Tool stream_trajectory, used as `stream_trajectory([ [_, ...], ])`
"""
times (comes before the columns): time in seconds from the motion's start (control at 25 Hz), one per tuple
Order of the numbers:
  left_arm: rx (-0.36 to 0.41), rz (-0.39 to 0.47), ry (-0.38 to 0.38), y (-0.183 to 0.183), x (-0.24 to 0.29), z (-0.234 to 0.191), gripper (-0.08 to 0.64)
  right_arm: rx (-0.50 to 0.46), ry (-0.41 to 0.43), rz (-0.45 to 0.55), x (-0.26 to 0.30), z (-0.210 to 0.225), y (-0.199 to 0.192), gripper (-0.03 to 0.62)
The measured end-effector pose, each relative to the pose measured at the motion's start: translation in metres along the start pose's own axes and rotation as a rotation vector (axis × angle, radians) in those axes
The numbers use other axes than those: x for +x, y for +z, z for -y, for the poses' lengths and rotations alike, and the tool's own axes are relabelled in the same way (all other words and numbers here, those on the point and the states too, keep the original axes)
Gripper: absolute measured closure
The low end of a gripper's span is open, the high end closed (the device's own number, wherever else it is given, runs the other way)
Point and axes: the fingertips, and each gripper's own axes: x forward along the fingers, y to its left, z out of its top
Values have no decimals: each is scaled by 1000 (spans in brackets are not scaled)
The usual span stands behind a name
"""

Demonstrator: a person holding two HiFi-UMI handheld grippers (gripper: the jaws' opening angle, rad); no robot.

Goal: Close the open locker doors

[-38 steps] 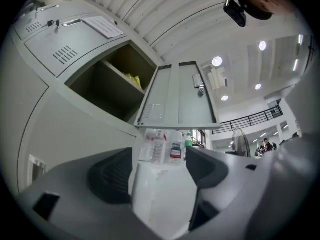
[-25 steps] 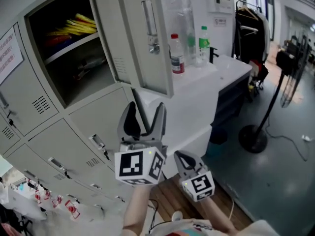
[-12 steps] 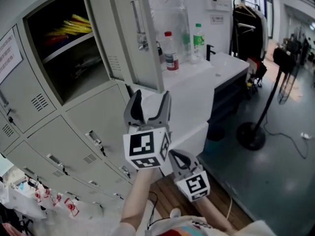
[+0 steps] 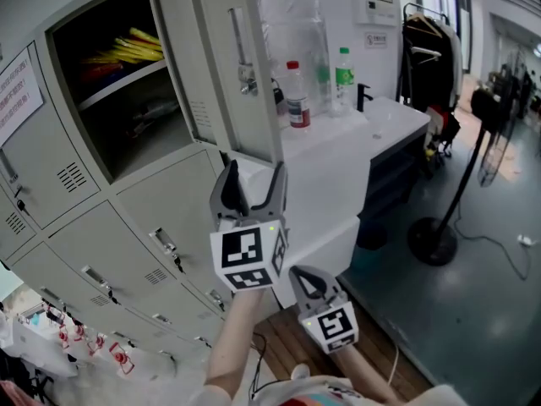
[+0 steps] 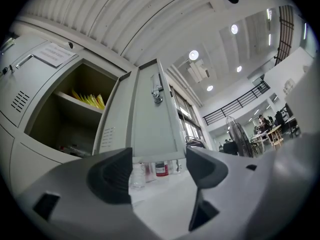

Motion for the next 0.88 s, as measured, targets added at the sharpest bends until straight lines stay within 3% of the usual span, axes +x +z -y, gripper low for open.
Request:
stream_trajectory([
  [0.52,37,7,20,16,-49,-26,245,13,78,-5,13,-23,-5,586],
  [0.88,33,55,153,25,-98,-62,245,16,168,8,20,-51,-8,586],
])
